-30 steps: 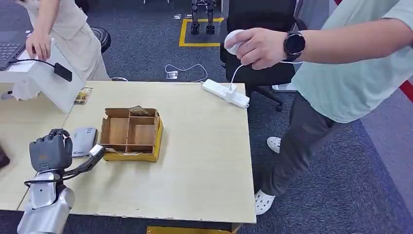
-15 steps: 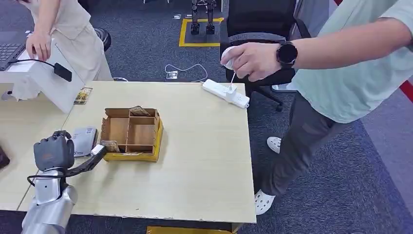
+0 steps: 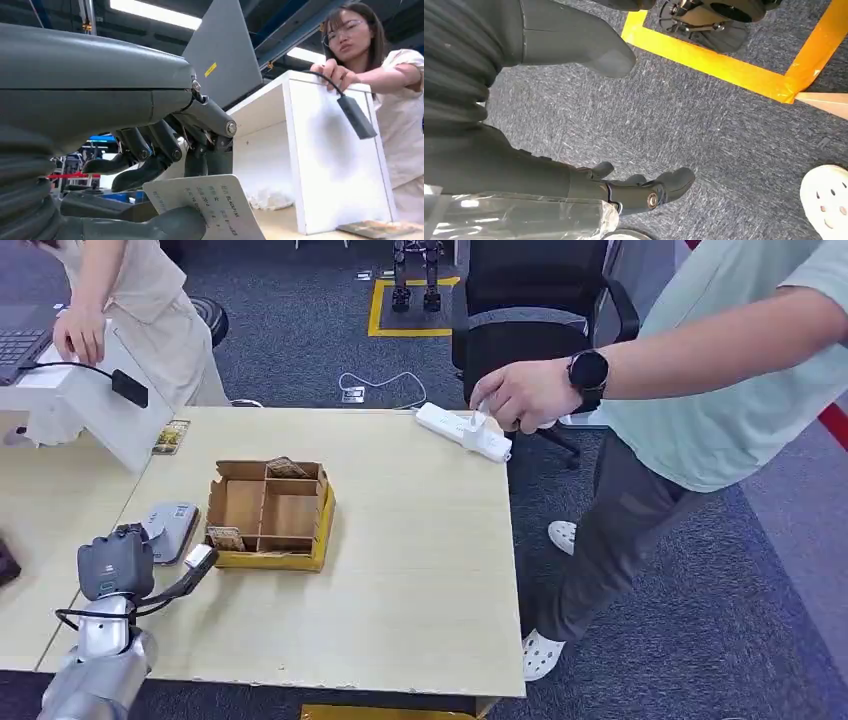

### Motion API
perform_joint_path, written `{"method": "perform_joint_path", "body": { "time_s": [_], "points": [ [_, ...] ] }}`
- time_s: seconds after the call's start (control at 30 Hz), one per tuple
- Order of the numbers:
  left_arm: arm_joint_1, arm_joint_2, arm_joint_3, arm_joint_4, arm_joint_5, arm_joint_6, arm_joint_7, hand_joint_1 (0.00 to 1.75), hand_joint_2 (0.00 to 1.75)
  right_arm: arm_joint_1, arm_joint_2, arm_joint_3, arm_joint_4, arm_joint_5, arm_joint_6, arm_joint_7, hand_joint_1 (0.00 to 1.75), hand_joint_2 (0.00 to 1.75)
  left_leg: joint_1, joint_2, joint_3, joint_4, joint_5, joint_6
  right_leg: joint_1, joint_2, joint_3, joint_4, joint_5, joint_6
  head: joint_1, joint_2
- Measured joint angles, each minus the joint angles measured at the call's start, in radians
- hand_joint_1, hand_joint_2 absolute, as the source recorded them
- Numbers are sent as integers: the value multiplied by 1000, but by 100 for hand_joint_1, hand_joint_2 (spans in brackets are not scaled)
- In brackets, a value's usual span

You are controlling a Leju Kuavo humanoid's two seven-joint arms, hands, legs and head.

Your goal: Pass the card to the sensor for recognition and then transmit it.

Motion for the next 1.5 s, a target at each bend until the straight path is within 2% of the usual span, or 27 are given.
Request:
{"method": "perform_joint_path", "body": {
  "time_s": [0.23,0.33,0.47,0.6,0.73,0.93,1.07,1.3,1.5],
  "points": [
    [-12,21,-49,60,3,-57,-8,175,175,-5,0,0,-4,2,2,-2,0,175,0,-1,4,-1,0,0,0,-1,4,2,-1,-1,0,0],
    [-3,36,-76,73,10,-113,-40,175,175,-5,0,0,-6,3,6,-2,0,175,0,-1,6,-1,0,-2,0,-1,4,2,-1,-2,-1,0],
    [2,51,-101,73,43,-127,-56,175,175,-8,0,0,-6,3,10,-2,0,175,0,-2,7,-2,1,-3,0,-2,5,3,-2,-3,-1,0],
    [7,58,-114,70,125,-121,-83,175,175,-9,0,0,-7,3,10,-5,0,175,0,-2,7,-2,2,-4,0,-2,5,4,-2,-4,-1,0],
    [12,58,-114,54,224,-84,-131,175,175,-9,0,0,-7,4,10,-11,0,175,0,-2,7,-2,2,-4,0,-2,4,5,-2,-4,-1,0],
    [20,68,-114,-36,403,-7,-211,175,175,-8,0,0,-7,10,4,-13,0,175,0,-2,7,-2,2,-5,0,-2,3,5,-2,-4,0,0],
    [1,82,-104,-118,465,1,-243,175,175,-8,0,0,-7,17,2,-13,0,175,1,-2,6,-2,2,-5,0,-2,2,5,-2,-5,-1,0],
    [-110,119,-70,-198,450,1,-250,175,175,-8,0,0,-7,25,2,-10,0,175,1,-2,5,-2,3,-5,1,-2,1,5,-1,-5,0,0],
    [-208,130,-65,-201,336,1,-188,175,175,-10,0,0,-7,36,2,-8,0,175,1,-2,5,-2,3,-6,1,-2,1,5,-1,-6,0,0]
  ]
}}
